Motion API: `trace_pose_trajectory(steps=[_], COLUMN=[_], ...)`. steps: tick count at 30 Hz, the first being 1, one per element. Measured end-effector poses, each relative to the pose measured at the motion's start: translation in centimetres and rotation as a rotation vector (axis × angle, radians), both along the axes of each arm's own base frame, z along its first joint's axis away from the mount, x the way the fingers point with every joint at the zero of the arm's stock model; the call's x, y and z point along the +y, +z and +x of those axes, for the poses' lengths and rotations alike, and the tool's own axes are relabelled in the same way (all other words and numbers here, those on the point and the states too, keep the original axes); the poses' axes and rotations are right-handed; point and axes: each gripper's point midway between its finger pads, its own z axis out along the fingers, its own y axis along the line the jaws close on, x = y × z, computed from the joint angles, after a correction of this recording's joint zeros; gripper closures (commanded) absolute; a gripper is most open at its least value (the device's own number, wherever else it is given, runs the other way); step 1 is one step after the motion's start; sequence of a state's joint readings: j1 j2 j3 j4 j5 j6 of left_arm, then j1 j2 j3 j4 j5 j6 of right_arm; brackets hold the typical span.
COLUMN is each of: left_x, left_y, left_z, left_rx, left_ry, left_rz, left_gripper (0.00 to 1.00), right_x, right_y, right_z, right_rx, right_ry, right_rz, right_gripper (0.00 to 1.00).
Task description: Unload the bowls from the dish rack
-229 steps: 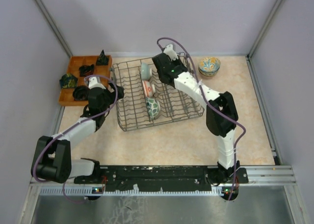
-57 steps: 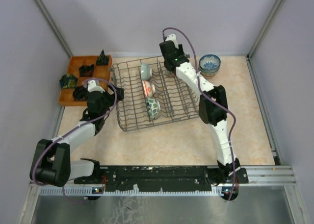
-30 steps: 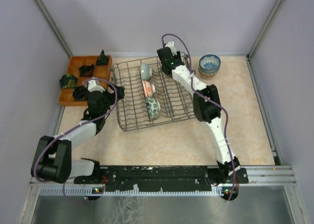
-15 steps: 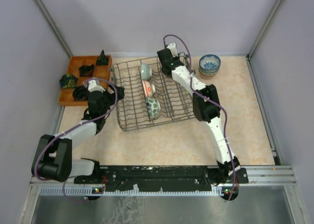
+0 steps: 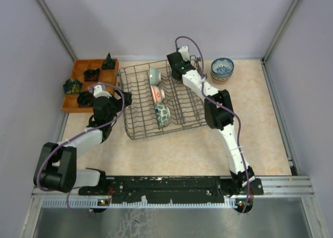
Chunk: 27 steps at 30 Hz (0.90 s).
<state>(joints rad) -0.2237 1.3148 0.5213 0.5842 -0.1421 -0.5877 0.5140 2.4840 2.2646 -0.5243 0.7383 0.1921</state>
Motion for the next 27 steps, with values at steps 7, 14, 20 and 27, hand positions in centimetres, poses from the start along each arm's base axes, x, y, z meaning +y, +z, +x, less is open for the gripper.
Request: trace_pose_trajectory(steps=[7, 14, 20, 27], left_x=[0.1, 0.1, 0.2, 0.3], left_y=[-0.3, -0.6, -0.6, -0.6], left_z=[0.1, 0.2, 0.3, 0.3], left_rx=[0.007, 0.009, 0.009, 0.008], left_ry=[0.002, 0.004, 0.005, 0.011], left_rz=[0.001, 0.002, 0.002, 0.003], left_gripper=[0.01, 0.01, 0.01, 0.01], right_x=[-0.2, -0.5, -1.0, -1.7], right_y=[-0.3, 0.0, 1.8, 5.7], right_z=[0.1, -0.6, -1.2, -1.7], right_rx=[-0.013, -0.040, -0.078, -0.152], right_ry=[-0.018, -0.023, -0.028, -0.037], right_rz=[0.003, -0.003, -0.005, 0.013], right_gripper=[1.00, 1.00, 1.00, 1.00])
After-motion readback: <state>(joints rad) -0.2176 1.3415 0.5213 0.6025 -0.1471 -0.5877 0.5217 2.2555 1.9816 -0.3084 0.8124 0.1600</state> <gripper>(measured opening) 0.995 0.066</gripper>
